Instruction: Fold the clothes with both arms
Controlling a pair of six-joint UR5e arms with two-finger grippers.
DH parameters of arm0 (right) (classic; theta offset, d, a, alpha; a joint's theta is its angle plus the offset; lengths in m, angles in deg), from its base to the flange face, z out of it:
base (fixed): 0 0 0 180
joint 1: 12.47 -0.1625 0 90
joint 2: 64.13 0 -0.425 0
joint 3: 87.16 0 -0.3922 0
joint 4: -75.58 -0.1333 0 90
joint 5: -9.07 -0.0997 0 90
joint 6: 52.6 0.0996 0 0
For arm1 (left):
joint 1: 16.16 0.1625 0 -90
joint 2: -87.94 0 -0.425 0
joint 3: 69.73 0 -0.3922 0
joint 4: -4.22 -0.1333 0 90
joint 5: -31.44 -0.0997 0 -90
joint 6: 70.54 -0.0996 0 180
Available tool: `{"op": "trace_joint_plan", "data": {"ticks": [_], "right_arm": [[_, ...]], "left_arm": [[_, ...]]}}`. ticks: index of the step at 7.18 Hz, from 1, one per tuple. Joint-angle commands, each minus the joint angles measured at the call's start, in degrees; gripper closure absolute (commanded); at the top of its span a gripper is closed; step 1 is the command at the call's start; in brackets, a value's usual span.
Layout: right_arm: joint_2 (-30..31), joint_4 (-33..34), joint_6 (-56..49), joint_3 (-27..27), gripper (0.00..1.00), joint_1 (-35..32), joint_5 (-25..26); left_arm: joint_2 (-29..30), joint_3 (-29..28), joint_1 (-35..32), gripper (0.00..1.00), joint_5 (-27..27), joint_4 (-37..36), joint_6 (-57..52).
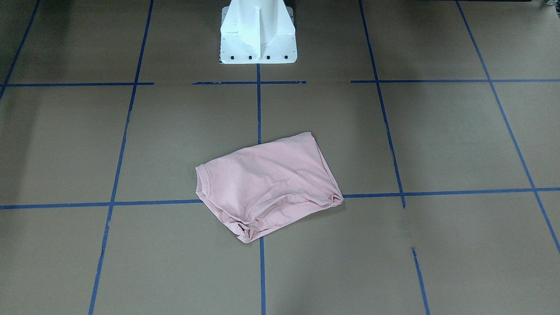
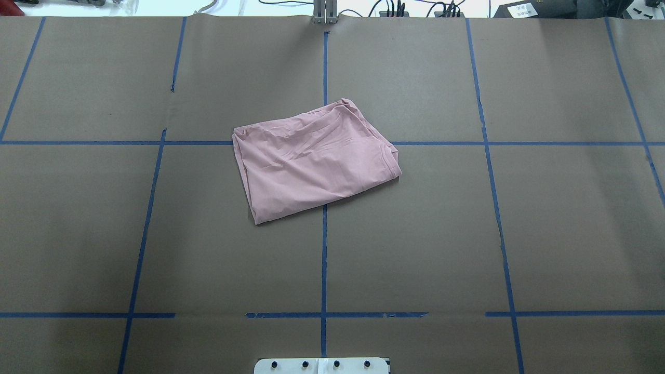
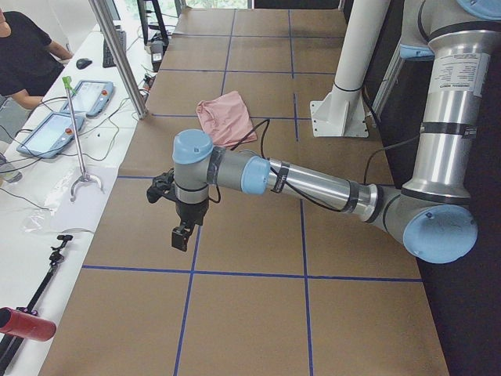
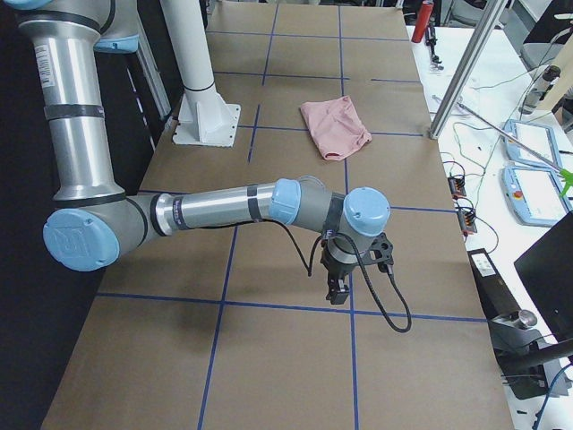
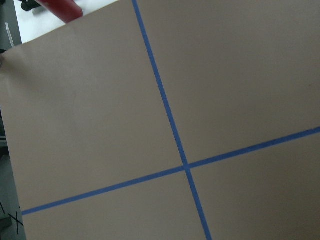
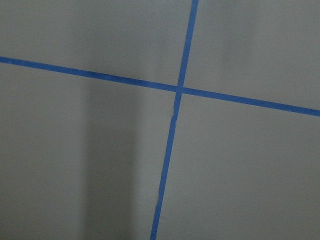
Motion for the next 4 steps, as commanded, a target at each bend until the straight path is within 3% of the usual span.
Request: {"op": "trace_joint_plan", "data": {"ticks": [1,2,4], "right_arm": [[1.26,-5.23,1.01,1.72,0.0,0.15,-0.63],[1.7,-5.24,1.18,4.35,0.0,0.15,-1.06],[2.4,-6.72,1.19,5.6,0.0,0.15,-0.98]], "left_arm": [[-0.43,-12.62,-0.01,0.0,0.55,15.51,-0.3],[-0.34,-12.76,0.08,0.0,3.34,14.7,-0.04],[-0.16,-8.48,2.17,0.0,3.99,6.39,0.05]]}}
